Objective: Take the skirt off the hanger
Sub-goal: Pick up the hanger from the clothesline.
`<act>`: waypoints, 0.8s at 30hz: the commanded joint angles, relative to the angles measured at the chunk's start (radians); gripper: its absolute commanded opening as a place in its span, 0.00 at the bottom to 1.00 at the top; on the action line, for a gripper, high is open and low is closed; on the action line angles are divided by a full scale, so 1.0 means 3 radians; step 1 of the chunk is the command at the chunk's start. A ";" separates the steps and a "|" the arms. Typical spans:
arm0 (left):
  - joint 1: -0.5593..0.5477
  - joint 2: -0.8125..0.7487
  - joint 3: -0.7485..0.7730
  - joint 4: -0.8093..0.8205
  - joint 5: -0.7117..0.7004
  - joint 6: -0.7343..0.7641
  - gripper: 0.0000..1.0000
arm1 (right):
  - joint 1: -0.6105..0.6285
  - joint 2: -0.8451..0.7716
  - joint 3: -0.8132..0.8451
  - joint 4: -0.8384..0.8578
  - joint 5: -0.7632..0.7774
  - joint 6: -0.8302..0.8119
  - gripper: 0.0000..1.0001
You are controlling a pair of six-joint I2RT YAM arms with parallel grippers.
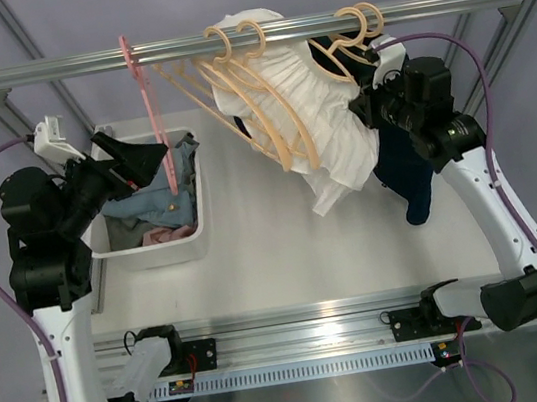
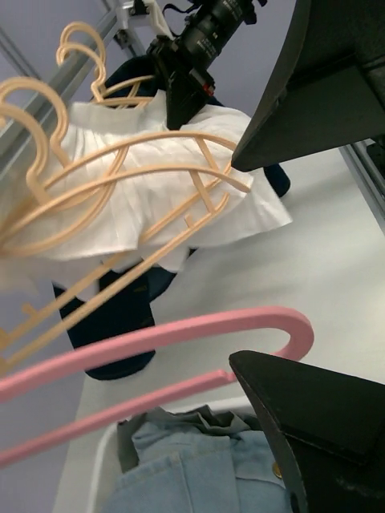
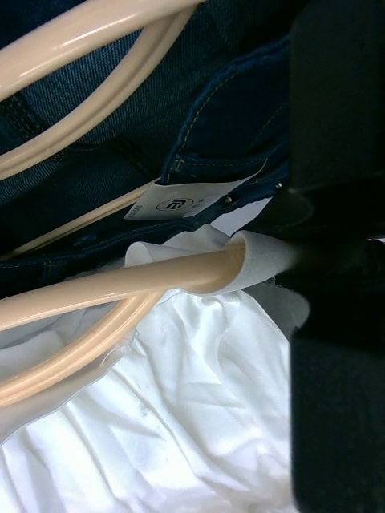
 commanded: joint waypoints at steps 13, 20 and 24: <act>-0.0666 0.0056 0.0430 -0.0125 -0.0170 0.0088 0.99 | 0.0149 -0.0395 0.0719 -0.0411 0.0313 -0.0144 0.00; -0.0824 0.0107 0.0440 -0.0049 -0.0155 0.0104 0.99 | 0.0905 -0.0170 0.1148 -0.0805 0.1966 -0.0783 0.00; -0.1039 0.0158 0.0415 0.0155 -0.0012 0.0119 0.99 | 0.1110 -0.0261 0.0762 -0.0231 0.2742 -0.1339 0.00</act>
